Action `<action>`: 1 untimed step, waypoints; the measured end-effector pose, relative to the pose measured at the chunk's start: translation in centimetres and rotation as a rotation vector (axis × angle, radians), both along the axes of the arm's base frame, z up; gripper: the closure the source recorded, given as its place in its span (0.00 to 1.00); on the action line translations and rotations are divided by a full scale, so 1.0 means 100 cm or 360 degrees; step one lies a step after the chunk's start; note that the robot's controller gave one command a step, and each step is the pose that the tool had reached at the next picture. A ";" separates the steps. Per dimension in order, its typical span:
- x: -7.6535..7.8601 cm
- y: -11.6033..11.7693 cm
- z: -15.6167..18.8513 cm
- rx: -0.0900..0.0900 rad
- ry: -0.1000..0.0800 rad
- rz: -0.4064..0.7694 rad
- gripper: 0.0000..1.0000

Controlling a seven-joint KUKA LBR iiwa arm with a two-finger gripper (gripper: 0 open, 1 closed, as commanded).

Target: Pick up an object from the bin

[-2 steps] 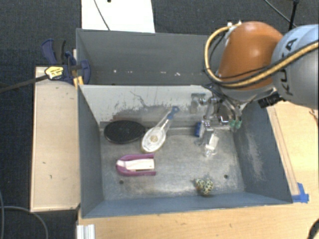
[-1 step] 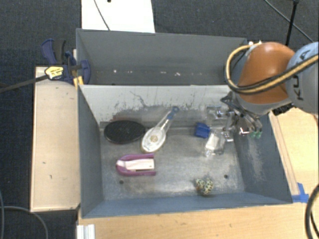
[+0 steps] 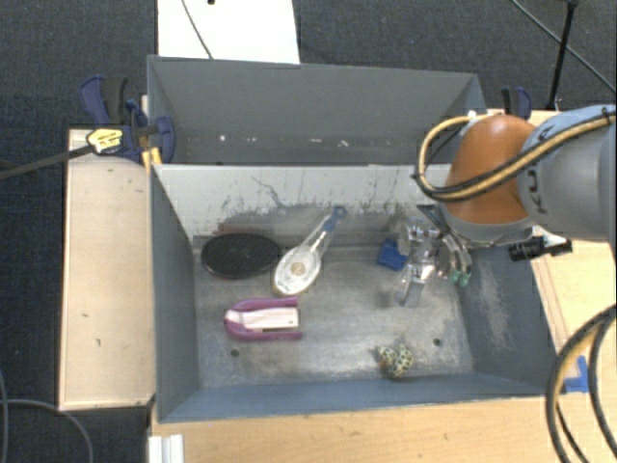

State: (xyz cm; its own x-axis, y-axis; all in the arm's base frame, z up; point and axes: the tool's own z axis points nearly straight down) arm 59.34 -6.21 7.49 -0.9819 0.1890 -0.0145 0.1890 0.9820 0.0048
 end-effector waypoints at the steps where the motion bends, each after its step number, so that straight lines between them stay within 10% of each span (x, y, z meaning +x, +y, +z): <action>1: 0.000 0.000 0.001 -0.0001 0.0002 0.0004 1.00</action>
Offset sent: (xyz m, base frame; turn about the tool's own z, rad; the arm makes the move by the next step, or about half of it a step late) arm 0.0000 0.0000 0.0000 0.0000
